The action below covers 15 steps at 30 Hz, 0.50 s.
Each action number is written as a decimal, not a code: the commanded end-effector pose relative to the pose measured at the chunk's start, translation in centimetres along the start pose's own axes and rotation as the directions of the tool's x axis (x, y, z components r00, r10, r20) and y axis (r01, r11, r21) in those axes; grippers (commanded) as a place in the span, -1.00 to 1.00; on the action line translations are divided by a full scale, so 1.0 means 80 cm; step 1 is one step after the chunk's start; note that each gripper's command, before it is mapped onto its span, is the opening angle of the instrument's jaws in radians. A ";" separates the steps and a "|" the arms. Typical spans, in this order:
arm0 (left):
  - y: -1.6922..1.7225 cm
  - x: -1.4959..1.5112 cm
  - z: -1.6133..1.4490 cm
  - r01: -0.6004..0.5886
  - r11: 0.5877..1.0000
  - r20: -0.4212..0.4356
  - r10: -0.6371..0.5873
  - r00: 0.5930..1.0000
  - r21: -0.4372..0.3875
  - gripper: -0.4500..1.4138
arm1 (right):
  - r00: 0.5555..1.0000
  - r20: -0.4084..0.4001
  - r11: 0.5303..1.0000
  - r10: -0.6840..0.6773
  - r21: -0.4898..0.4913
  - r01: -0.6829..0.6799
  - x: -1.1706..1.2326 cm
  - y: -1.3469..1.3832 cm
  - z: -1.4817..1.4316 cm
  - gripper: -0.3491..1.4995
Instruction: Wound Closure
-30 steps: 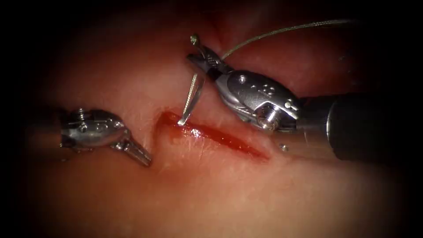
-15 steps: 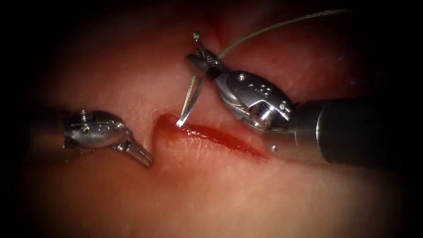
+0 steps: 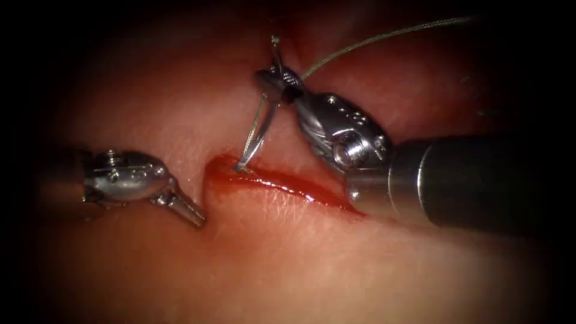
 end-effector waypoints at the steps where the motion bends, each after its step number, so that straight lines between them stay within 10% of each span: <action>1: -0.0007 0.0000 0.0008 -0.002 1.000 -0.001 0.002 1.000 0.000 -0.89 | 1.000 0.001 1.000 0.008 0.003 -0.008 -0.0003 -0.0003 0.0011 -1.00; 15: -0.0006 -0.0002 0.0005 -0.003 1.000 0.000 0.003 1.000 -0.003 -0.89 | 0.984 0.105 0.989 0.142 0.033 -0.146 -0.0026 -0.0020 0.0013 -1.00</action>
